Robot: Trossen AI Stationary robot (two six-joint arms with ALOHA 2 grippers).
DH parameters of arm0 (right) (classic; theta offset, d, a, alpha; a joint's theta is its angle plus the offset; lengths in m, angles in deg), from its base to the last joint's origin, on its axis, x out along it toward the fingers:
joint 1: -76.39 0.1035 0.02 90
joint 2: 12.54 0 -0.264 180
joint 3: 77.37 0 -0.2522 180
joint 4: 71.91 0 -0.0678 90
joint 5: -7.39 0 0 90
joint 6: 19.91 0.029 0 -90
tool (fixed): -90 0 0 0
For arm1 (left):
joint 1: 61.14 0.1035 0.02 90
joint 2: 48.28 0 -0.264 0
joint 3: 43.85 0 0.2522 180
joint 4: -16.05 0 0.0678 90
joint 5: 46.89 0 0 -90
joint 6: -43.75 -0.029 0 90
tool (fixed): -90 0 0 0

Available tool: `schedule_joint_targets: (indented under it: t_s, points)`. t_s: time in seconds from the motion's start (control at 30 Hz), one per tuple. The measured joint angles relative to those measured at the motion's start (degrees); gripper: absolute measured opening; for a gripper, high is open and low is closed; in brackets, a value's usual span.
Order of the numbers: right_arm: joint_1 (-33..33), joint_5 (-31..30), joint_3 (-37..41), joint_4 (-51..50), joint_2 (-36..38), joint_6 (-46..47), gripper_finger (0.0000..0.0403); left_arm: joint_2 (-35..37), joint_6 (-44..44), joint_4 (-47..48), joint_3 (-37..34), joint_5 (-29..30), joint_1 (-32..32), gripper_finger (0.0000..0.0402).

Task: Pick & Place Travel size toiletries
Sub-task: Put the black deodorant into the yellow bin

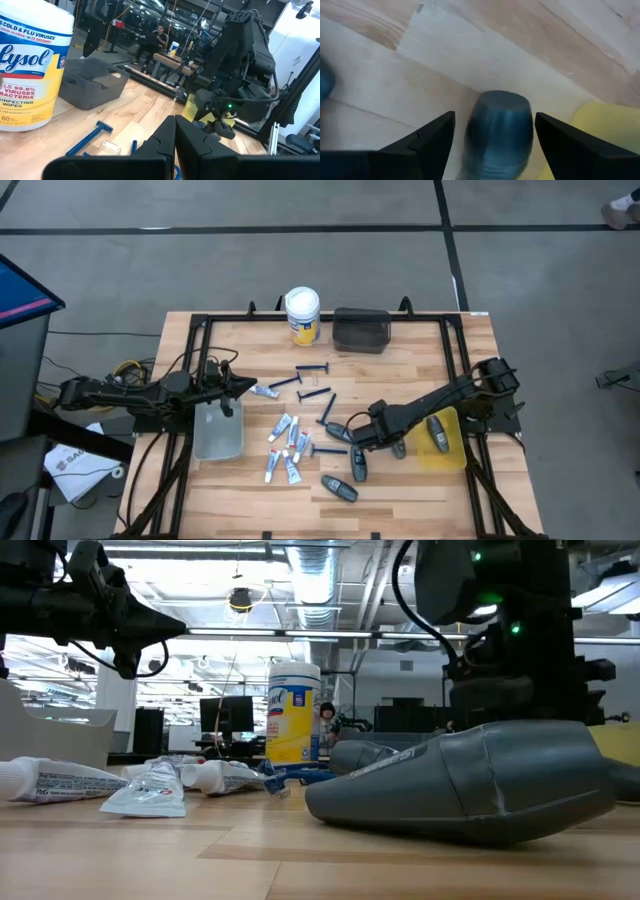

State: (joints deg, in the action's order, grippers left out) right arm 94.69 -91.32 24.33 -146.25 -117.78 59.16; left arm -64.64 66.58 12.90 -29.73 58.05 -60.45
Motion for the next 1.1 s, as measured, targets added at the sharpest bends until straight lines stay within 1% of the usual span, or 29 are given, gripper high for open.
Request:
schedule_joint_targets:
  t_s: [0.13,0.33,0.5,0.63,0.8,0.87,0.97,1.1]
  points:
    - [-0.1,0.3,0.0,1.9,-0.1,-1.4,0.0267,0.0,0.0,-0.1,0.0,0.0,0.0,0.0000]
    - [0.1,3.1,0.0,3.6,-0.1,-4.9,0.0252,0.0,0.0,-0.3,0.0,0.0,0.0,0.0000]
    - [0.1,5.0,0.0,4.1,-0.1,-11.2,0.0231,0.0,0.0,-0.4,0.0,0.0,0.0,0.0000]
    - [0.1,7.2,0.0,4.1,-0.1,-15.8,0.0225,0.0,0.0,-0.4,0.0,0.0,0.0,0.0000]
    - [0.1,7.4,0.0,4.3,-0.1,-17.8,0.0222,0.0,0.0,-0.6,0.0,0.0,0.0,0.0000]
    - [0.1,7.4,0.0,4.6,0.0,-18.1,0.0213,0.0,0.0,-0.7,0.0,0.0,0.0,0.0000]
    - [0.1,7.4,0.0,5.5,0.0,-19.2,0.0188,0.0,0.0,-0.8,0.0,0.0,0.0,0.0000]
    - [0.1,7.2,0.0,6.0,0.1,-19.9,0.0187,0.0,0.0,-0.8,0.0,0.0,0.0,0.0000]
